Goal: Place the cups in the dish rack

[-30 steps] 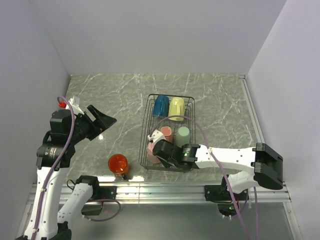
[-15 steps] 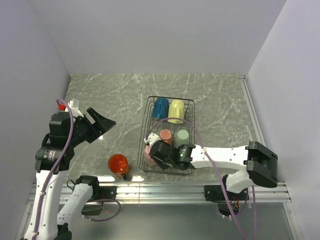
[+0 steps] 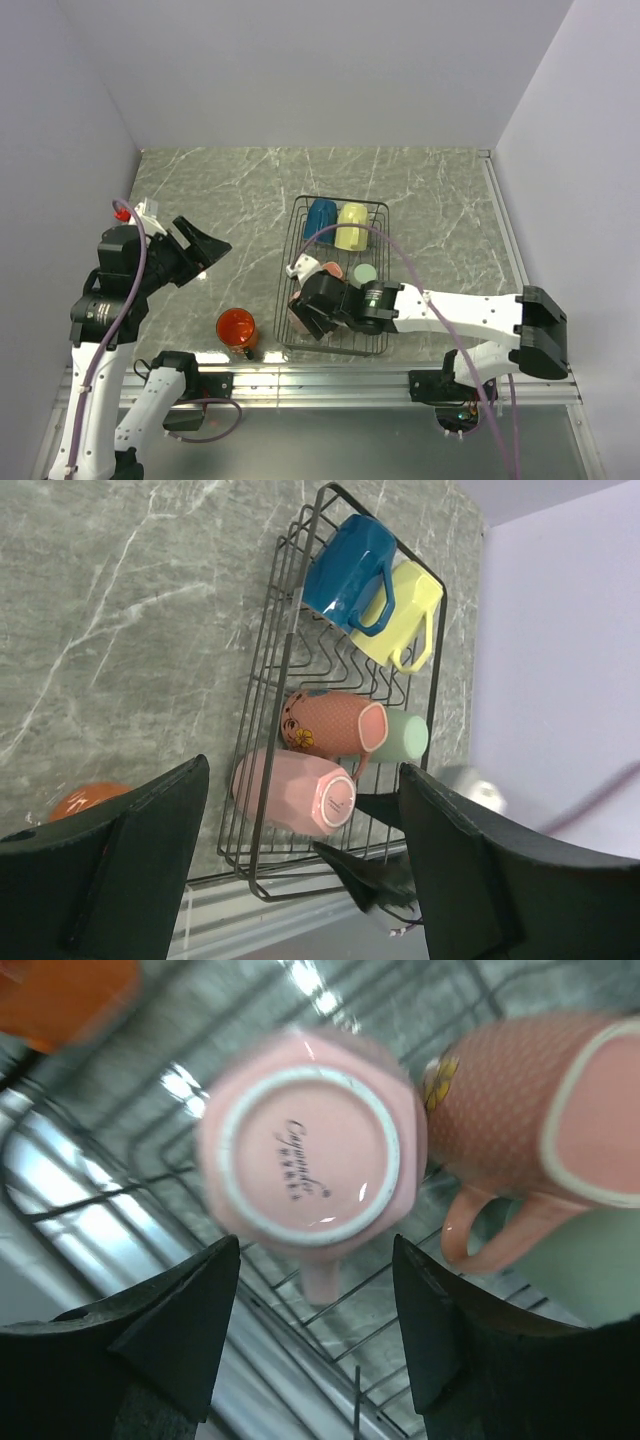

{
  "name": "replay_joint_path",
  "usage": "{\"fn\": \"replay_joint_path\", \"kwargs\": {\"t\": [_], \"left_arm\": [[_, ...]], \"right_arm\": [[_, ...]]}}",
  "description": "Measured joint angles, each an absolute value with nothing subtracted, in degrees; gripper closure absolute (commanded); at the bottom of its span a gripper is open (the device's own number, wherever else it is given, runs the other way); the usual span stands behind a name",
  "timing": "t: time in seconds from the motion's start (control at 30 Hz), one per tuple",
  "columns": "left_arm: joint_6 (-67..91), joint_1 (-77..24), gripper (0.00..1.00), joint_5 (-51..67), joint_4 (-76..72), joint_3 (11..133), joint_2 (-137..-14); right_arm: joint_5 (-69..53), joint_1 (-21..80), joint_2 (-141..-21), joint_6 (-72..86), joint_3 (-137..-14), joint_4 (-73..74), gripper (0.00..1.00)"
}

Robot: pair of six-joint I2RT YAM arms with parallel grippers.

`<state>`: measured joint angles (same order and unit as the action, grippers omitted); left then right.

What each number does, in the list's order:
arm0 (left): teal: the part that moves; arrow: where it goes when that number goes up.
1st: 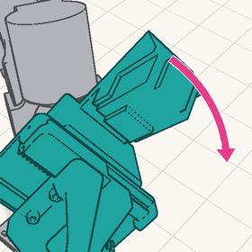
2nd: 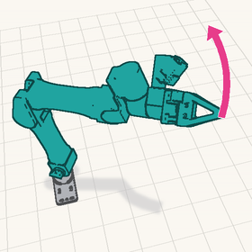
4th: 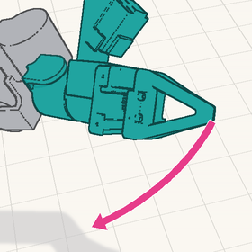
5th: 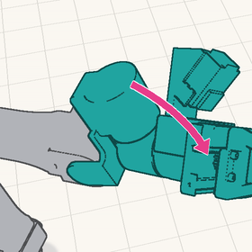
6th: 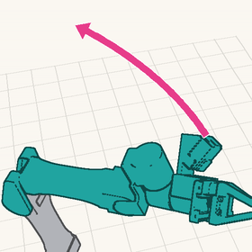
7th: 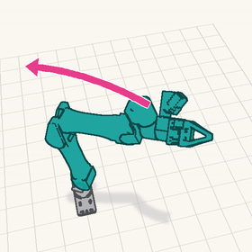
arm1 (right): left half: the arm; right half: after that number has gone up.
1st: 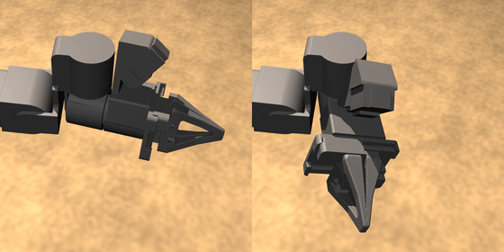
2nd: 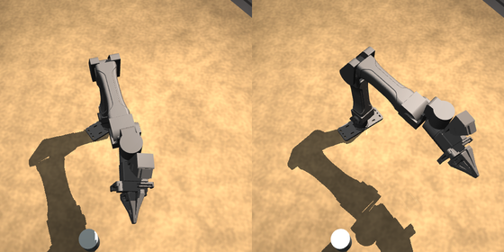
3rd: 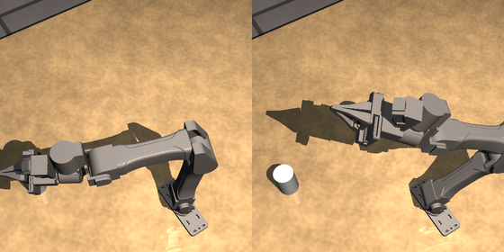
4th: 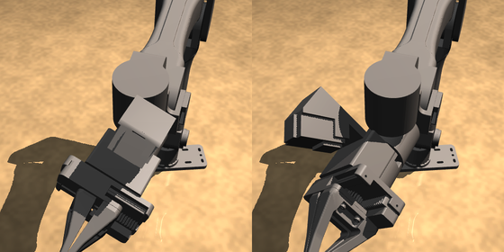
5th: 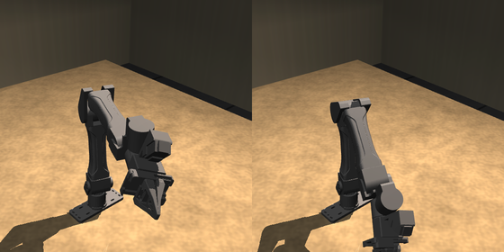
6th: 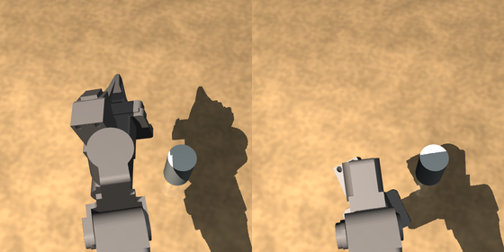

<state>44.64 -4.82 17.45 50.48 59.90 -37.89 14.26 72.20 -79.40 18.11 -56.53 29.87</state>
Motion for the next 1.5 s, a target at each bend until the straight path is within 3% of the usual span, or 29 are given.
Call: {"fn": "replay_joint_path", "kwargs": {"t": [0.33,0.67,1.03,1.23,1.5], "left_arm": [[43.7,-4.8,0.20,15.4,50.6,58.7,-41.6],[42.7,-4.8,0.25,14.6,55.1,46.4,-45.6],[41.8,-6.5,0.34,11.9,60.9,42.1,-43.6],[44.6,-14.5,0.40,8.5,62.6,42.1,-46.7],[53.4,-26.0,0.39,2.3,64.0,42.1,-55.8]], "right_arm": [[14.2,72.3,-71.3,19.0,-66.3,36.6,0.29],[17.6,72.3,-62.8,20.8,-69.0,43.7,0.29],[18.6,72.3,-59.9,23.2,-68.4,45.7,0.29],[18.6,72.3,-59.7,23.1,-68.0,46.0,0.29],[18.6,72.3,-59.6,22.9,-67.9,46.0,0.29]]}}
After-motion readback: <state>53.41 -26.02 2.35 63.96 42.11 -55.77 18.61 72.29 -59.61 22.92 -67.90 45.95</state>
